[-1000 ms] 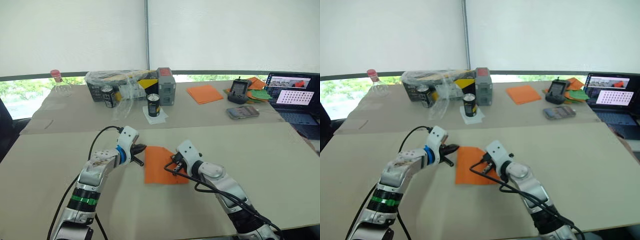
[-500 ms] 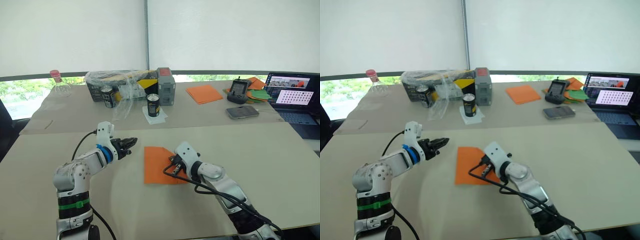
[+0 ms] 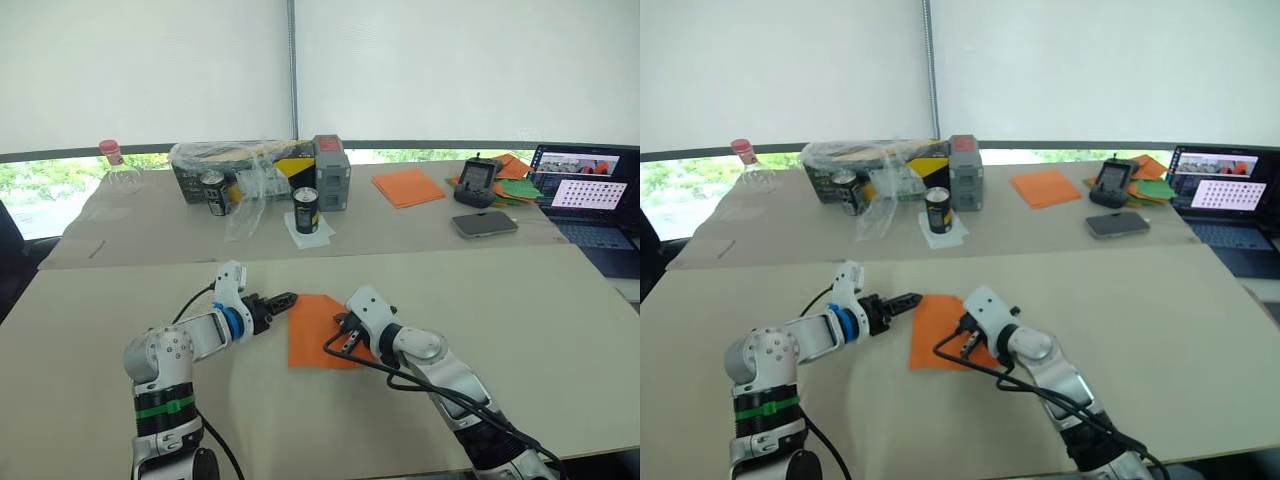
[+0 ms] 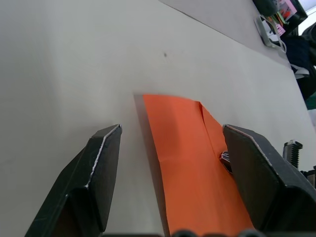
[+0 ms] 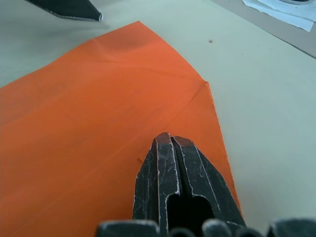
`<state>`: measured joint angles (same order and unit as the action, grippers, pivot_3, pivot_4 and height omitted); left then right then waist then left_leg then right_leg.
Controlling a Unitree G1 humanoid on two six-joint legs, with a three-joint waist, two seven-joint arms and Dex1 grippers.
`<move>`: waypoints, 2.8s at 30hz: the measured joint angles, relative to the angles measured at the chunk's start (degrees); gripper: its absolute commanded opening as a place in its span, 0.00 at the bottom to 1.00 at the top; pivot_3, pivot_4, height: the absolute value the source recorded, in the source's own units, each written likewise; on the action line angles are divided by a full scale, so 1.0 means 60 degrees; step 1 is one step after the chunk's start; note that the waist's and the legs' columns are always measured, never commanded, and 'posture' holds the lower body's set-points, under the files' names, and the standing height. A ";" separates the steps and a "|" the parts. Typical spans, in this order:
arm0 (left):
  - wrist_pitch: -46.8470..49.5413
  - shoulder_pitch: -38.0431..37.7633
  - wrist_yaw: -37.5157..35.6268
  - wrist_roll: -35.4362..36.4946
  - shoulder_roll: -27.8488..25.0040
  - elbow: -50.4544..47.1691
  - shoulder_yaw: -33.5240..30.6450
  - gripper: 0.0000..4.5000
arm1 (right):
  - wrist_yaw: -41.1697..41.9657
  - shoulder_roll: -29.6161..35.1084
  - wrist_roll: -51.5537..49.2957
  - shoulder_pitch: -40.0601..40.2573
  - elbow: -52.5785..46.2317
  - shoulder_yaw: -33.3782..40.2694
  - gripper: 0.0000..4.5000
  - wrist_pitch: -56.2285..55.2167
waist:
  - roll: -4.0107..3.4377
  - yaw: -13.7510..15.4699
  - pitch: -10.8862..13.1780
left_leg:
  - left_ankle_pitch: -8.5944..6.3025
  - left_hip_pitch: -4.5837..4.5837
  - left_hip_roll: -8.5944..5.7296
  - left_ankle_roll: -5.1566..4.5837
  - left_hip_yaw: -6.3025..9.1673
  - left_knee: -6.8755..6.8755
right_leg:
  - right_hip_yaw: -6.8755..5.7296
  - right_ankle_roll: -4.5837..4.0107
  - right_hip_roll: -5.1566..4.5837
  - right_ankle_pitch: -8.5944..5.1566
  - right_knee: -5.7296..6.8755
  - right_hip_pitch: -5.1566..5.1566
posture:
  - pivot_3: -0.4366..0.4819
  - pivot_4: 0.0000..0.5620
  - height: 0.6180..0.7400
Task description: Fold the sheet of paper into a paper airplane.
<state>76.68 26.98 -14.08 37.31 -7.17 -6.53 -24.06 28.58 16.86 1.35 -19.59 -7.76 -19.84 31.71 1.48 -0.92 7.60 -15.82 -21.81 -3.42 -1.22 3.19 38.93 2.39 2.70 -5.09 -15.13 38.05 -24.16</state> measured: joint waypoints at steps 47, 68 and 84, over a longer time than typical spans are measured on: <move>-0.6187 -0.0163 -0.2157 -0.5091 -0.2621 -0.0072 0.7675 0.00 | -0.0012 0.0025 0.0075 0.0082 -0.0381 0.0165 0.00 0.0451 | 0.0000 0.0068 0.0001 | -0.0020 -0.0003 -0.0009 -0.0038 0.0001 -0.0009 | 0.0002 -0.0001 -0.0011 0.0000 -0.0011 0.0003 | 0.48 0.27 1.00; -0.9787 0.0569 -0.3411 -0.8491 -0.3264 0.0933 0.9417 0.00 | 0.0690 0.0252 -0.2325 0.0114 -0.1612 0.2587 0.00 0.2018 | -0.0004 0.0029 0.0016 | -0.0032 -0.0044 -0.0013 -0.0061 -0.0002 -0.0005 | -0.0001 0.0000 -0.0009 0.0000 -0.0017 -0.0027 | 0.48 0.27 1.00; -0.9189 0.0394 -0.3838 -0.9715 -0.2841 0.0419 0.9423 0.00 | 0.2541 0.1053 -0.2077 -0.1347 0.1357 0.1394 0.00 0.0134 | -0.0005 0.0028 0.0017 | -0.0031 -0.0036 -0.0012 -0.0062 -0.0004 0.0005 | -0.0003 0.0000 -0.0003 0.0000 -0.0008 -0.0017 | 0.48 0.27 1.00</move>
<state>21.55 29.35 -37.11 -20.98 -24.21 -4.01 32.47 43.83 23.17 -11.11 -27.67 0.38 -11.48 32.51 1.45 -0.75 7.70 -16.00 -22.03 -3.49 -1.59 3.16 38.96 2.37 2.70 -5.11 -15.13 38.00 -24.27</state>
